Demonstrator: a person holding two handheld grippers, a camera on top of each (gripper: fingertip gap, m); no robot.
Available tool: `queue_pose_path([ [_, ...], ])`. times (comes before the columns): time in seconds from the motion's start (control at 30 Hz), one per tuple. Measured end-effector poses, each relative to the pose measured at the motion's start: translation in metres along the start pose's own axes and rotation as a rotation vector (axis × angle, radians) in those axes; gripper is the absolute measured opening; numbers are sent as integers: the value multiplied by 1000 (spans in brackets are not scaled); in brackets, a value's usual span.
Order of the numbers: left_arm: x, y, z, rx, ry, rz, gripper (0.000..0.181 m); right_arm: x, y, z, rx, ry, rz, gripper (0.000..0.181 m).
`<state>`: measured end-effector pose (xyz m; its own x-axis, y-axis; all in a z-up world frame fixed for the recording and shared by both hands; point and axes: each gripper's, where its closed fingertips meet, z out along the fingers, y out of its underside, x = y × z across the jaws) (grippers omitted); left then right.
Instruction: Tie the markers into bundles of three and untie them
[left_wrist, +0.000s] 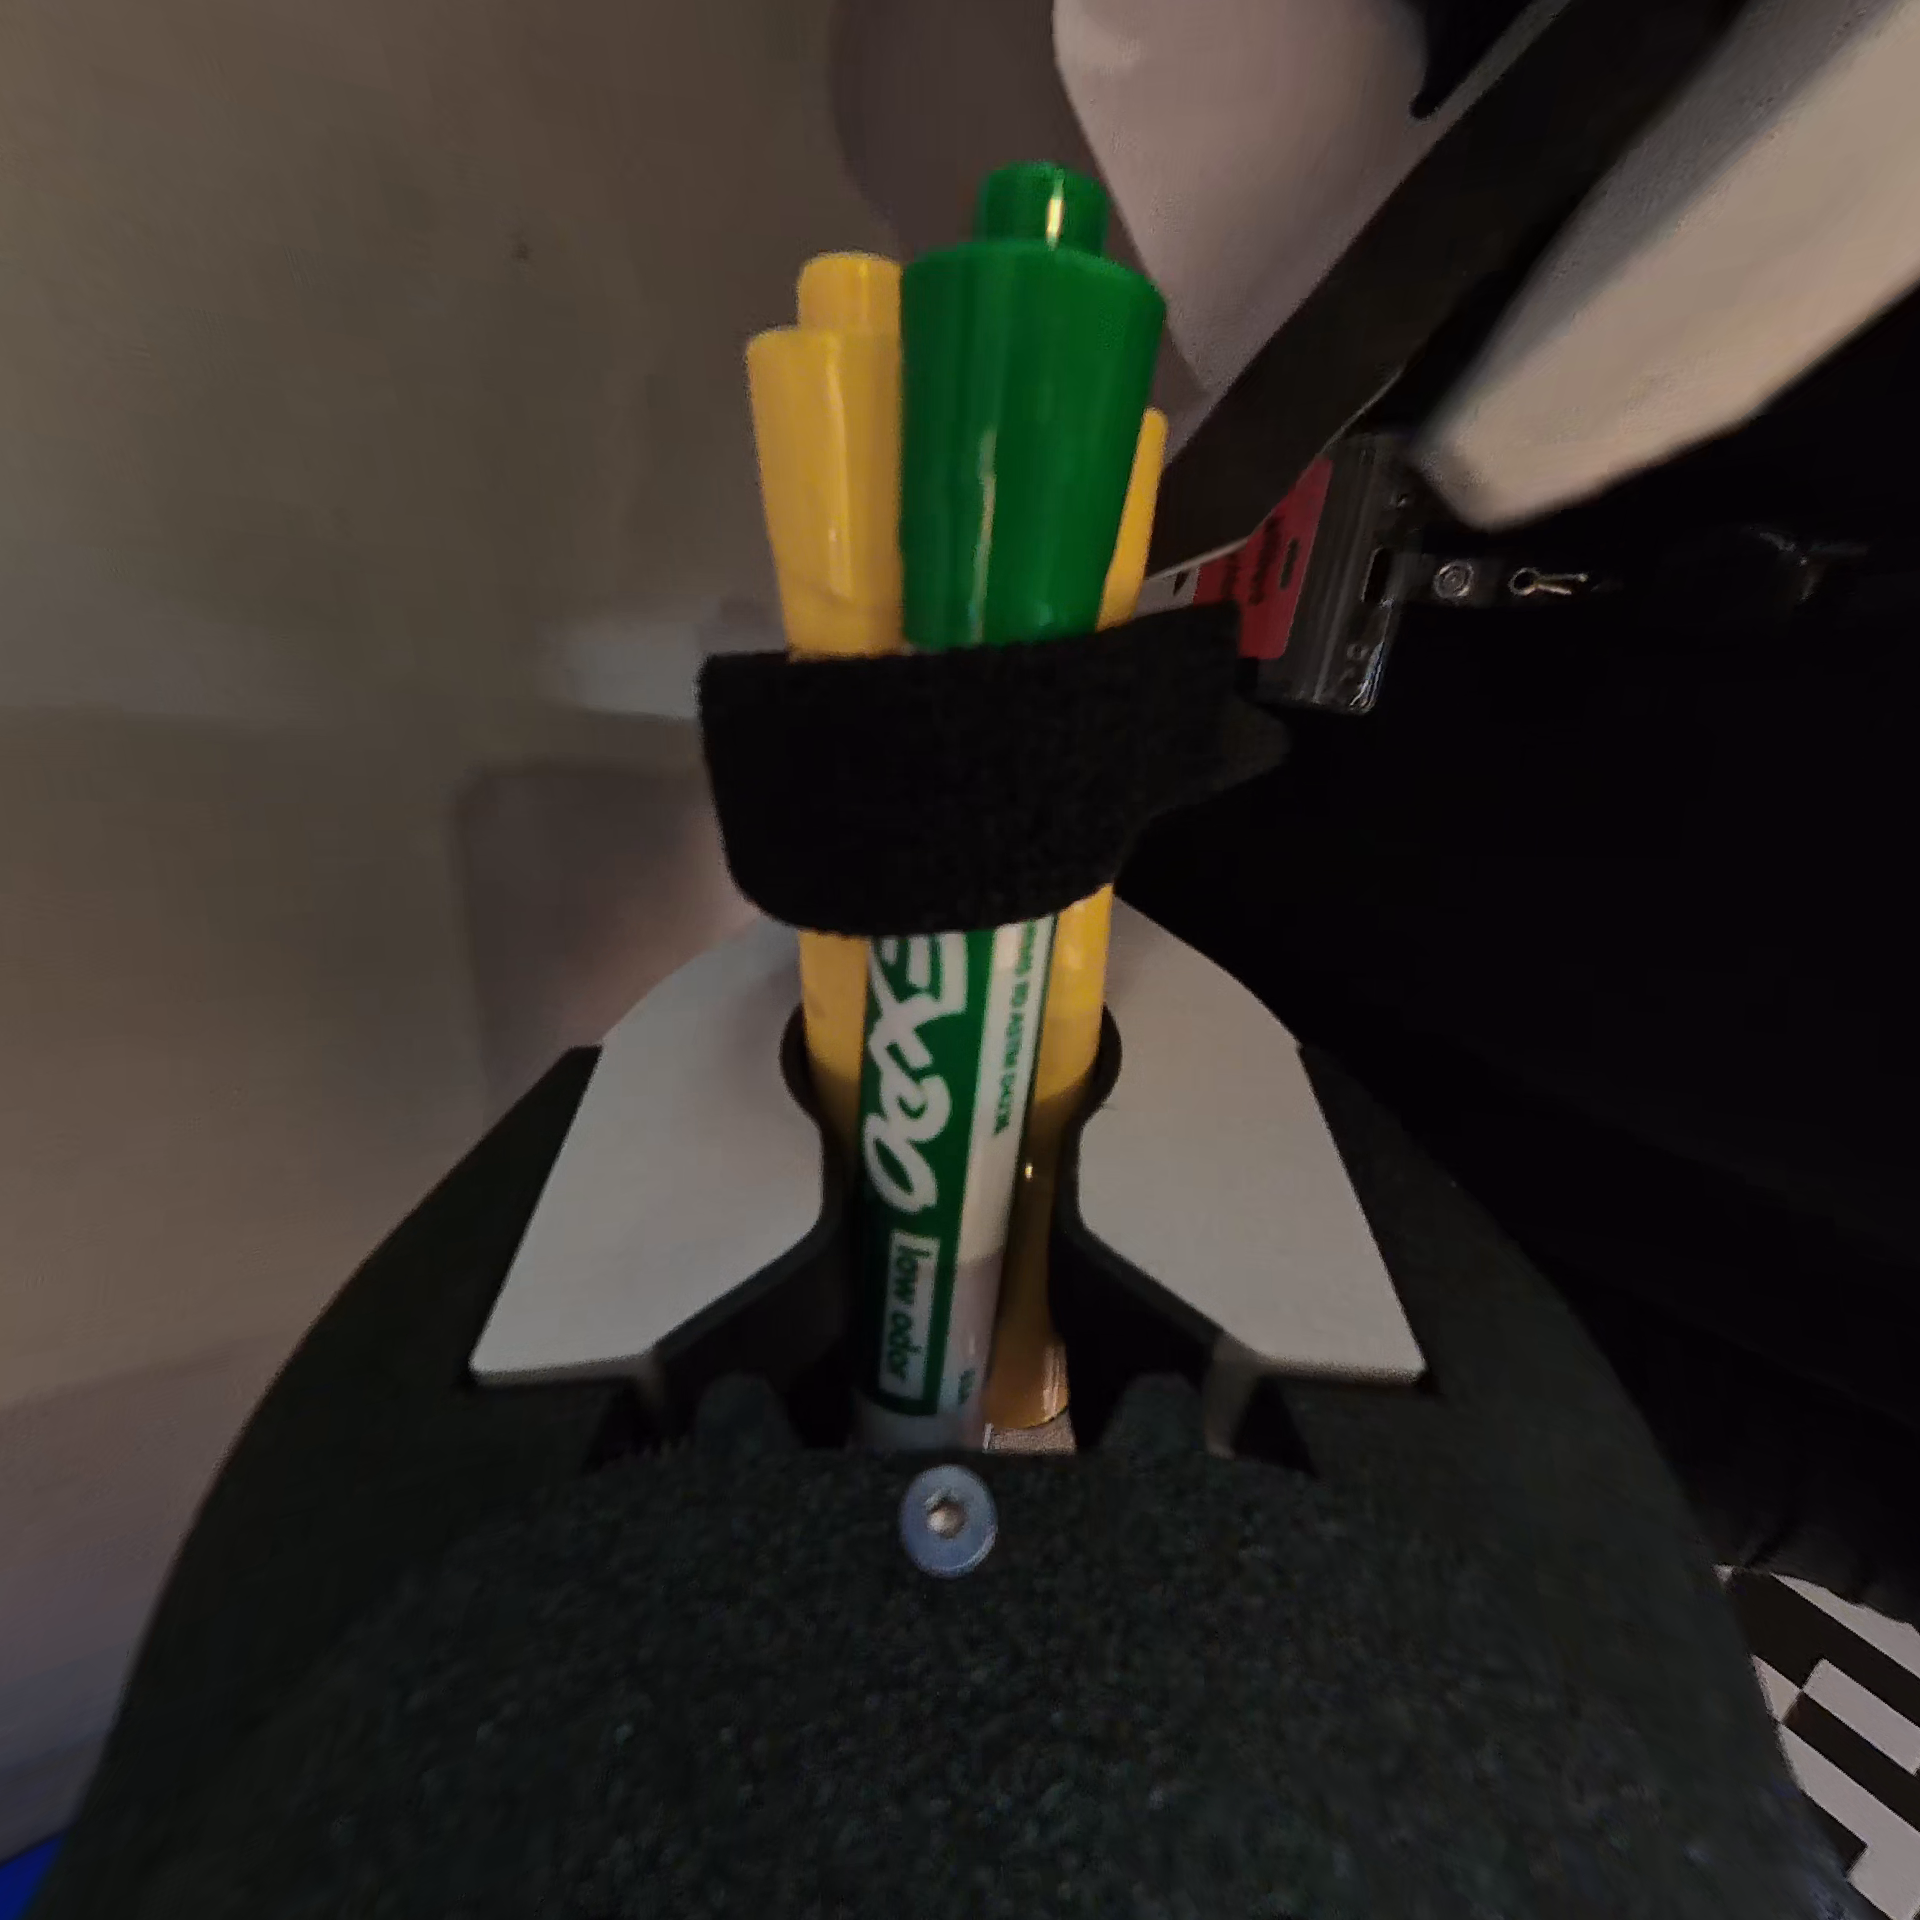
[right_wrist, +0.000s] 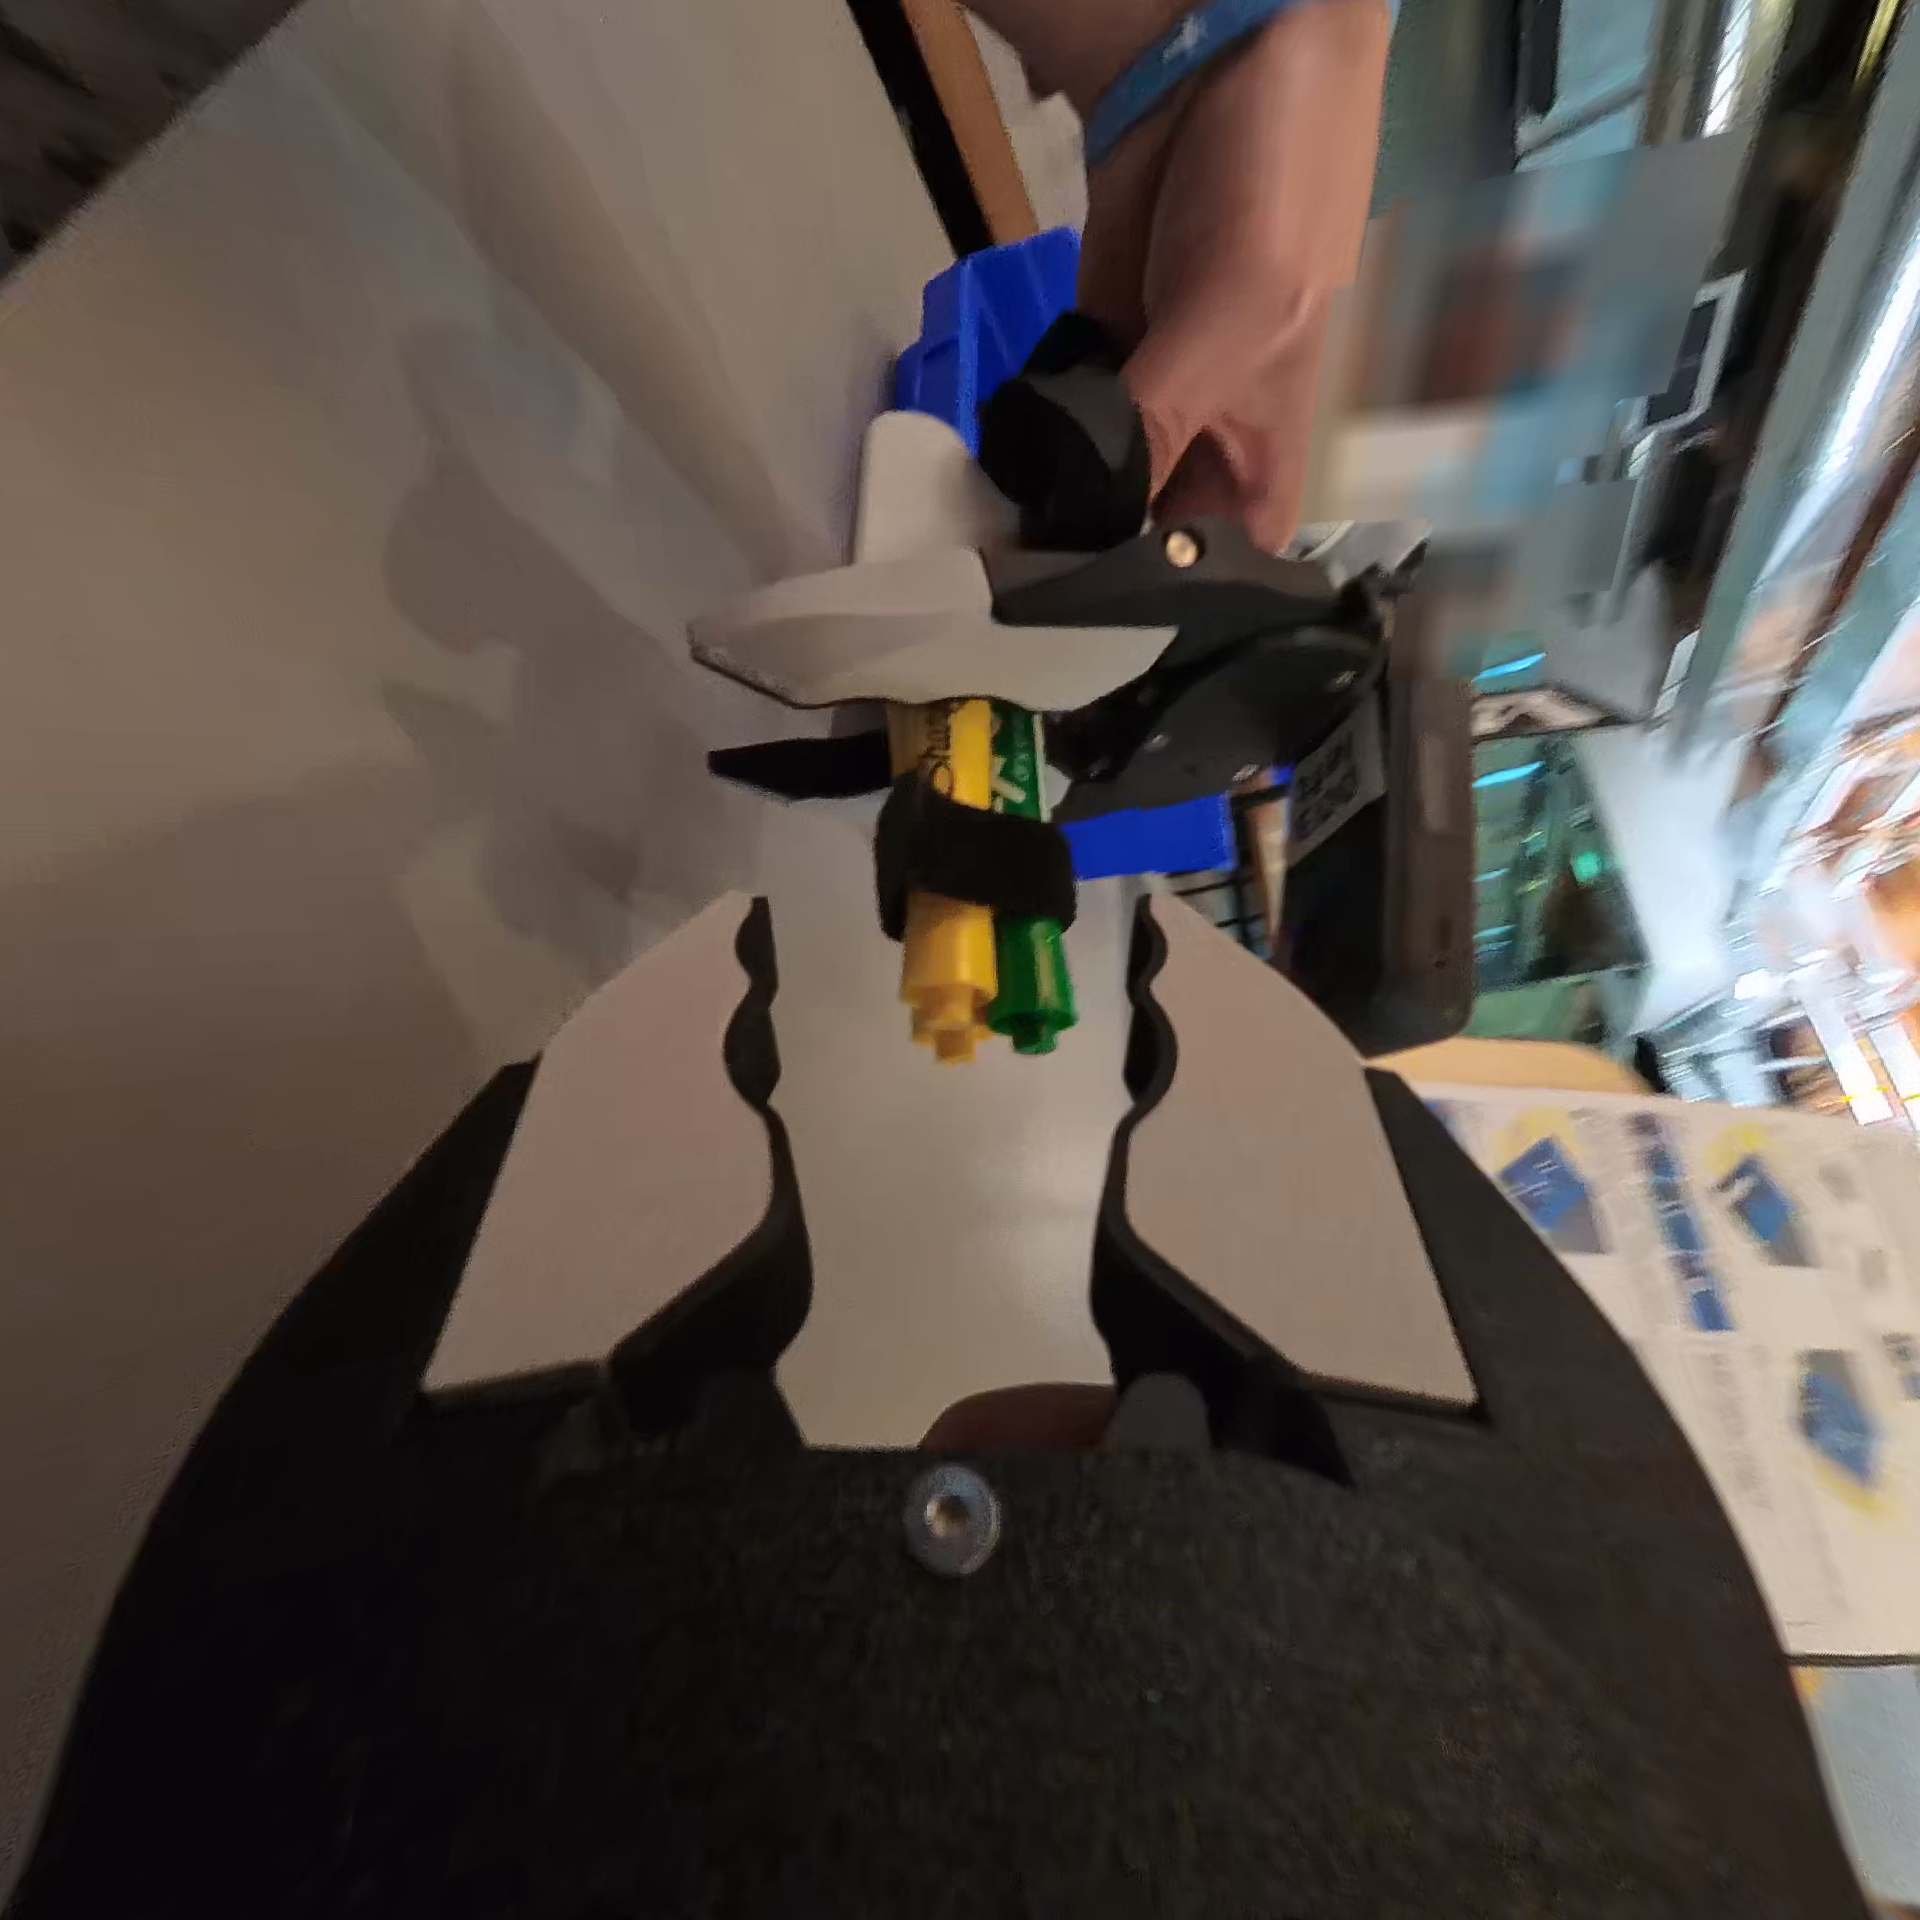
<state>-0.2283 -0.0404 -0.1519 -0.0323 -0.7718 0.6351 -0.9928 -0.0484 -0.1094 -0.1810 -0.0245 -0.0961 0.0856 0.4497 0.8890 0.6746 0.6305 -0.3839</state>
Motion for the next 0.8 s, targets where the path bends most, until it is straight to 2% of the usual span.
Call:
queue_pose_path([
  [0.07,1,-1,0,-8,6,2,42,6,-2,2,24,21,-97,58],
  [0.2,6,-3,2,-25,11,14,41,12,6,10,21,-59,-120,60],
  [0.27,7,-5,3,-22,8,20,41,7,8,14,22,-157,-37,60],
  [0.33,8,-7,2,-11,6,19,41,4,5,14,36,-219,28,51],
  [0.47,6,-8,0,3,3,7,42,7,-2,11,68,-216,56,29],
  [0.67,4,-6,1,-12,-6,2,42,0,-4,12,63,-248,116,18],
  [0.8,3,-7,2,-1,-9,5,42,-2,-4,11,62,-330,261,15],
])
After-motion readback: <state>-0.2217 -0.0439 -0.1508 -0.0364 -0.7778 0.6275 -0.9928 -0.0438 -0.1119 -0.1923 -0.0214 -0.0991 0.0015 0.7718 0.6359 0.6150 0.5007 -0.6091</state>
